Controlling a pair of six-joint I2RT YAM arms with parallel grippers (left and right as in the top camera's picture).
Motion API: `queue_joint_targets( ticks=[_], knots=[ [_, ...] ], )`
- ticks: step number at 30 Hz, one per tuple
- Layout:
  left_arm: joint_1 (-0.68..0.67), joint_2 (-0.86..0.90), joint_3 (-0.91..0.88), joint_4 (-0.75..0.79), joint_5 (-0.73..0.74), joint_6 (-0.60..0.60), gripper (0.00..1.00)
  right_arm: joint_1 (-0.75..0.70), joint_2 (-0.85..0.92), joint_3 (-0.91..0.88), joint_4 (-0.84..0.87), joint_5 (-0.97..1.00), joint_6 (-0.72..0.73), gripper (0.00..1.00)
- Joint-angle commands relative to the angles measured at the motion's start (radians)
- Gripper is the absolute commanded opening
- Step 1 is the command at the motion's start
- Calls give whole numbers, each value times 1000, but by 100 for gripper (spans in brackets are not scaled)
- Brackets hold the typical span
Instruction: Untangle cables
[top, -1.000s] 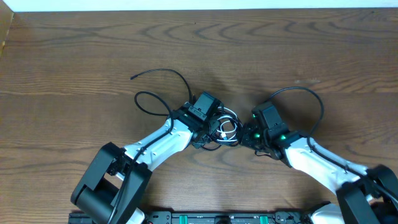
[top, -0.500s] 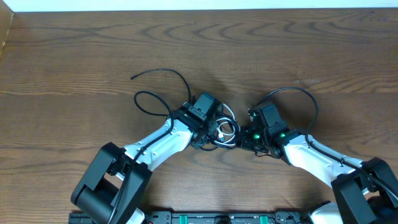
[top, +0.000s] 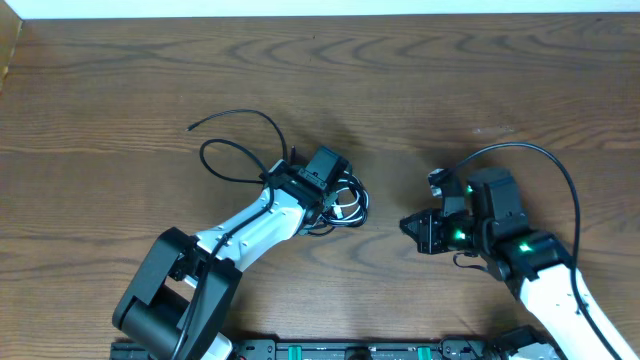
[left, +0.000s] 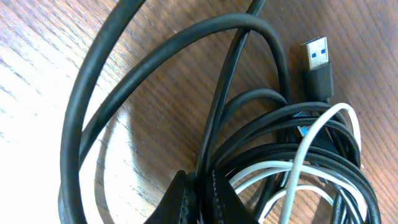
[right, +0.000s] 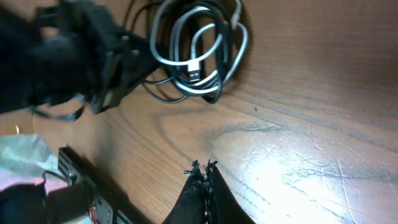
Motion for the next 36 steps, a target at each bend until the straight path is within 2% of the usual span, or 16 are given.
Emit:
queue_joint_targets(
  ticks=[1,2,4,7,13,19,30,36],
  knots=[
    [5,17,-11,-7,5,2,8,-5,-13,0,6,-24,-58,10],
    [6,17,-11,-7,19,2,8,1,-6,-2,17,-24,-58,13],
    [6,17,-11,-8,44,2,8,25,18,-15,66,-12,-58,23],
    [5,17,-11,-8,71,2,8,81,100,-40,204,3,-48,29],
    [5,17,-11,-8,113,3,8,138,315,-40,413,41,9,27],
    [5,17,-11,-8,117,38,8,138,468,-40,473,104,39,22],
    [5,17,-11,-12,127,41,8,147,495,-40,521,67,71,22],
    [5,17,-11,-12,171,48,8,166,572,-40,615,35,169,16]
  ],
)
